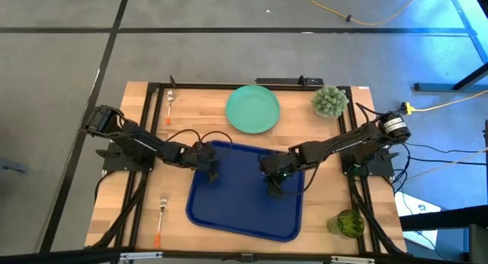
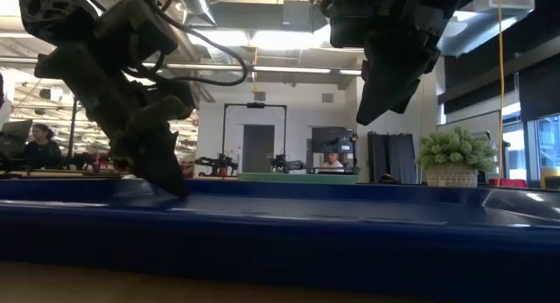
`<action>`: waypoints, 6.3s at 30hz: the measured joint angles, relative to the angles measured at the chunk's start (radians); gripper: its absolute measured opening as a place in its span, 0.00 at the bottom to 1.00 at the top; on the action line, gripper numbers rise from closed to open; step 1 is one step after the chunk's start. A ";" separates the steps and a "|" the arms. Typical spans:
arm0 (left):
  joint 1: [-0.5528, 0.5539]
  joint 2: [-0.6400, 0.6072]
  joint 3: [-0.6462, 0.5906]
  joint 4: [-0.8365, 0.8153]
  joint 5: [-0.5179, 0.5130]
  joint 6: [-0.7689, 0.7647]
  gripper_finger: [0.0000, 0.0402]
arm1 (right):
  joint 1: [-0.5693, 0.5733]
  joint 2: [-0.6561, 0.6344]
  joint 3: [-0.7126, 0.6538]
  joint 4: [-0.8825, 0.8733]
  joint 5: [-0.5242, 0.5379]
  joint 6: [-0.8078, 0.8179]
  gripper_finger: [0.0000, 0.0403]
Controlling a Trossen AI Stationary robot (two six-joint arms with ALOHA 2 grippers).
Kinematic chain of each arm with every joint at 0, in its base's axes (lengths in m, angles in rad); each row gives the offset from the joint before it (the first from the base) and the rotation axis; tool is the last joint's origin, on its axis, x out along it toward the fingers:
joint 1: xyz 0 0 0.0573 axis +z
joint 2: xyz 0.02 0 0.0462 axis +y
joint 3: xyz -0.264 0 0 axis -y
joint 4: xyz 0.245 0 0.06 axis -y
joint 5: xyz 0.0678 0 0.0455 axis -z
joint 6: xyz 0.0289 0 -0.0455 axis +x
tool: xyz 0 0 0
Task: Pick and place plate/cup/fork/spoon on tray
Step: Move the blue tray to the center of the table, then put the green plate on the blue tray
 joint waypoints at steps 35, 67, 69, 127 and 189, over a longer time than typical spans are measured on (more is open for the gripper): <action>-0.104 -0.208 0.292 -0.476 -0.048 0.056 0.00 | -0.109 0.123 -0.020 -0.282 0.072 0.345 0.01; -0.104 -0.208 0.292 -0.474 -0.048 0.056 0.00 | -0.262 0.163 -0.019 -0.286 0.216 0.064 0.01; -0.104 -0.208 0.292 -0.474 -0.048 0.056 0.00 | -0.268 0.163 -0.019 -0.284 0.215 0.053 0.01; -0.104 -0.208 0.292 -0.475 0.035 0.090 0.00 | -0.305 0.155 0.365 -0.548 0.347 -0.892 0.32; 0.044 -0.208 0.292 -0.474 -0.013 0.161 0.00 | -0.614 0.175 -0.008 0.014 0.189 -1.440 0.19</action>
